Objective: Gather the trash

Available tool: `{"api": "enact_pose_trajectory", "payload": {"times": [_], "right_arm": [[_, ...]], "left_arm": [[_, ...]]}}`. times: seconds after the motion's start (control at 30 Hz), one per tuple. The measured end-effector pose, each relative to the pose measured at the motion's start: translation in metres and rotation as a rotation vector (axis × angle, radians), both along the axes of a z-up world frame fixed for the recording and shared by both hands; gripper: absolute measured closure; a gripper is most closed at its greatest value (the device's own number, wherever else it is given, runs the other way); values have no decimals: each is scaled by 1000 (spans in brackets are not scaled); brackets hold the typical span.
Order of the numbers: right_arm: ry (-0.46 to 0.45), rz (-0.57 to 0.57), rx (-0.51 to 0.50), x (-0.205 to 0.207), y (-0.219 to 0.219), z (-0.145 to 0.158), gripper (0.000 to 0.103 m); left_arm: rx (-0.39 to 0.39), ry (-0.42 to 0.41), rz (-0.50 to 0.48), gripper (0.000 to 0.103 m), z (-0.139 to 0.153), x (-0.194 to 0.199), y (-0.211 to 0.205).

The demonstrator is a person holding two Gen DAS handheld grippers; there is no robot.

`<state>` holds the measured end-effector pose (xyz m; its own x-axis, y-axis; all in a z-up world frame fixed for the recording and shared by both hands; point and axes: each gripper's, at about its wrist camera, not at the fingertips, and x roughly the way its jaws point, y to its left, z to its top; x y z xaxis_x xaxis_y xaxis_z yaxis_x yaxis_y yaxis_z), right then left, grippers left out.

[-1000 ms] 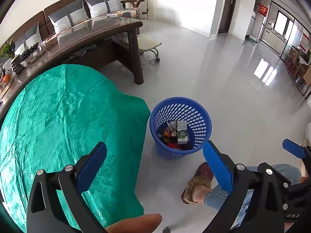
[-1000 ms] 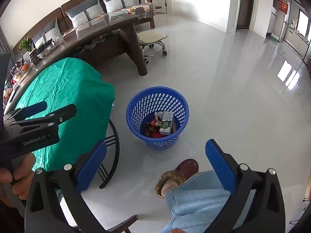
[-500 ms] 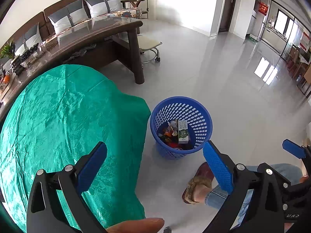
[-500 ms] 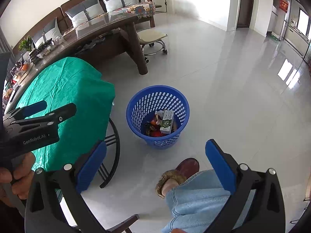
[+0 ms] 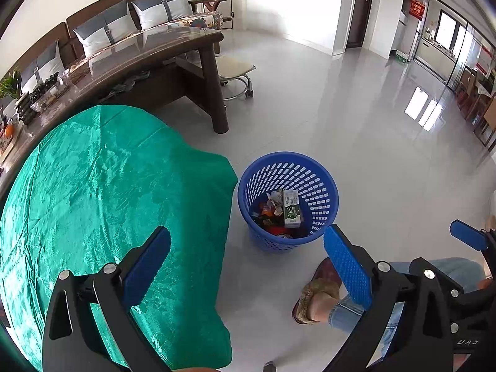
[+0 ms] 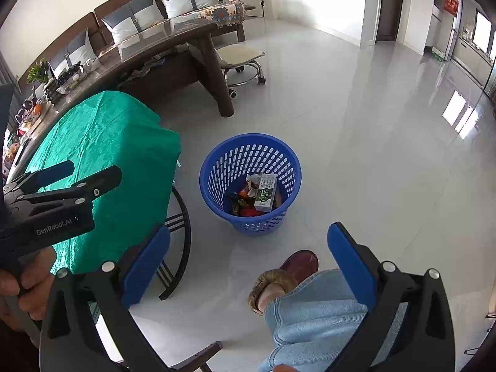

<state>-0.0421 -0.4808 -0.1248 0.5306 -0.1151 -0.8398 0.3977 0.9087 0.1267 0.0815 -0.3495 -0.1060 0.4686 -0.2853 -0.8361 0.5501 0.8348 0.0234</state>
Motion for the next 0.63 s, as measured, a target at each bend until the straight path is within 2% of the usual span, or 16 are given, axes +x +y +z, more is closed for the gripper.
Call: {"api": "enact_pose_trajectory", "payload": {"times": [0.63], "right_arm": [[24,-14,15,1,-4,-9,5]], "left_arm": [[20,12,-14,5,-6,2,-6]]}}
